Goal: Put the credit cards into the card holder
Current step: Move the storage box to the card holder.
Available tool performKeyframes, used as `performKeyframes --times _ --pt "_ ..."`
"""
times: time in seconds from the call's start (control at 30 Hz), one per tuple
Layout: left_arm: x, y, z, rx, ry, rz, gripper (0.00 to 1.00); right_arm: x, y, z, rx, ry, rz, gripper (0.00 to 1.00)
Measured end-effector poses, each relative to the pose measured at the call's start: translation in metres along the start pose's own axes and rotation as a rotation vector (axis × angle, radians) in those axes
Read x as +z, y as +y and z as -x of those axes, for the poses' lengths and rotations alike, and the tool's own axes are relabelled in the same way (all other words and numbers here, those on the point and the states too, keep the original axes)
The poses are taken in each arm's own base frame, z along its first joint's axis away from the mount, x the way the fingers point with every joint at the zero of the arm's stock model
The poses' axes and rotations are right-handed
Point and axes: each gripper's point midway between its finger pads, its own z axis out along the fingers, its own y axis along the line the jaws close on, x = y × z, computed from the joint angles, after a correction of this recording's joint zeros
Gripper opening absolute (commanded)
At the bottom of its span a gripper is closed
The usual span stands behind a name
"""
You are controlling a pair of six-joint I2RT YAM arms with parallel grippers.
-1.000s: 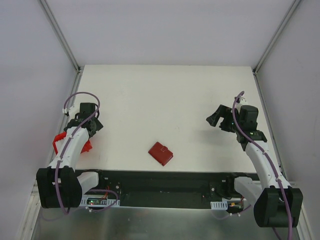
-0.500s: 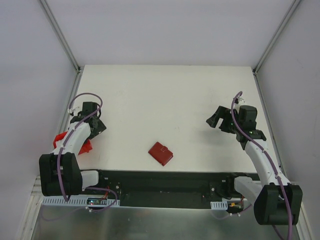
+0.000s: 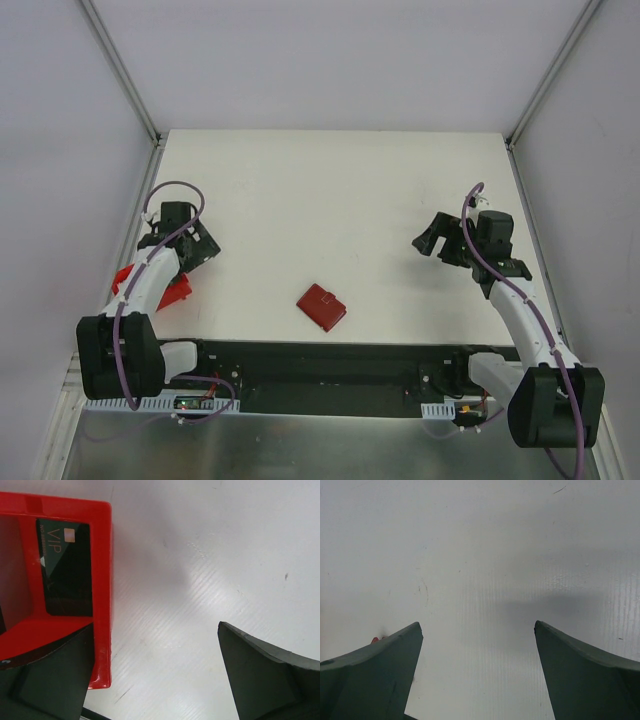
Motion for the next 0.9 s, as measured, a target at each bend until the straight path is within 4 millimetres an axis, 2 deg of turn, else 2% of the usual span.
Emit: performKeyframes --times 0.63,0.9 --pt "-0.009 -0.043 0.003 -0.002 0.011 -0.233 0.97 0.003 -0.002 -0.004 0.004 0.018 -0.006 0.96" --pt "-0.012 -0.073 -0.004 0.036 0.026 -0.335 0.98 0.007 -0.004 -0.006 0.011 0.040 -0.010 0.96"
